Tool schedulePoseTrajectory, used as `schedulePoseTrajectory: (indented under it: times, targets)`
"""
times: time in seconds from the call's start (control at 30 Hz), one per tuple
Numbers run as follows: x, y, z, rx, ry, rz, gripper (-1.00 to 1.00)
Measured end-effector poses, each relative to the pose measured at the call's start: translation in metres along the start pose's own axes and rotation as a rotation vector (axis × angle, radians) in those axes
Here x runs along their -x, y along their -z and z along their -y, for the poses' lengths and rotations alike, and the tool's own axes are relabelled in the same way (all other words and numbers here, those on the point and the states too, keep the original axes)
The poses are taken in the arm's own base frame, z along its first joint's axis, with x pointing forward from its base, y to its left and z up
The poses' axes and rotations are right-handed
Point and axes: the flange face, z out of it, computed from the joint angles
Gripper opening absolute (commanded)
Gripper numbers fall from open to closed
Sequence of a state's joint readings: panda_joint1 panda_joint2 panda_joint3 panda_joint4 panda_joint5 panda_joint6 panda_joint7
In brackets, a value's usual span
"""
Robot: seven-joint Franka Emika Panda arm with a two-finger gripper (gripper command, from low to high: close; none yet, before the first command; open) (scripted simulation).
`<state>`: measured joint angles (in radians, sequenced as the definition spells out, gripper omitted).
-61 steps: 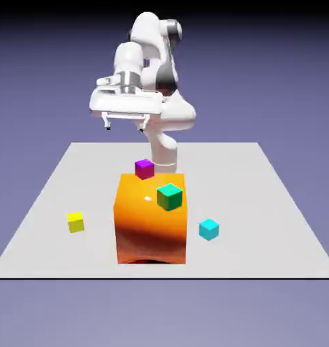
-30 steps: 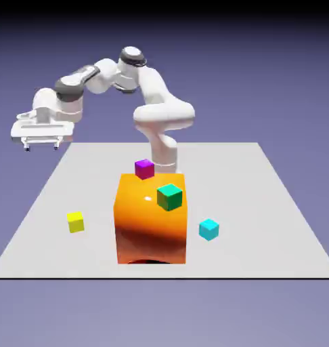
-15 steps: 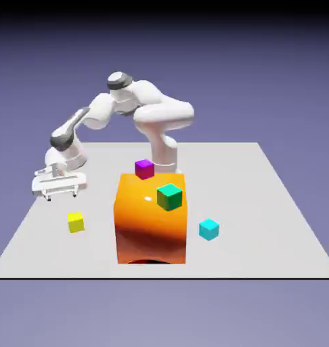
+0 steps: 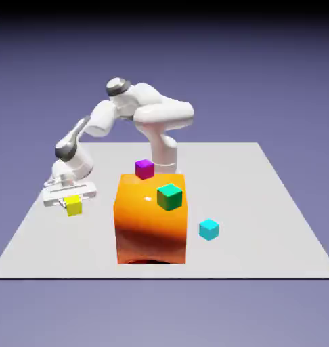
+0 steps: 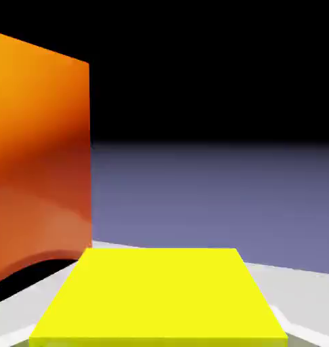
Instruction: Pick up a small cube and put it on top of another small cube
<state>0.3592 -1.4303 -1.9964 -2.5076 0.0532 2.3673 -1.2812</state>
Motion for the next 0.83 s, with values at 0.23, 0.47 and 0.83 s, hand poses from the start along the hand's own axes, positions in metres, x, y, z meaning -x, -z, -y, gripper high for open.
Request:
schedulePoseTrajectory:
  times: [0.23,0.47,0.83]
  targets:
    - [-0.054,-0.042,0.109,-0.181,0.037,0.112,-1.0]
    - [-0.056,-0.083,0.214,-0.296,0.038,0.328,-1.0]
    - [-0.011,-0.141,0.246,-0.315,0.026,0.416,1.0]
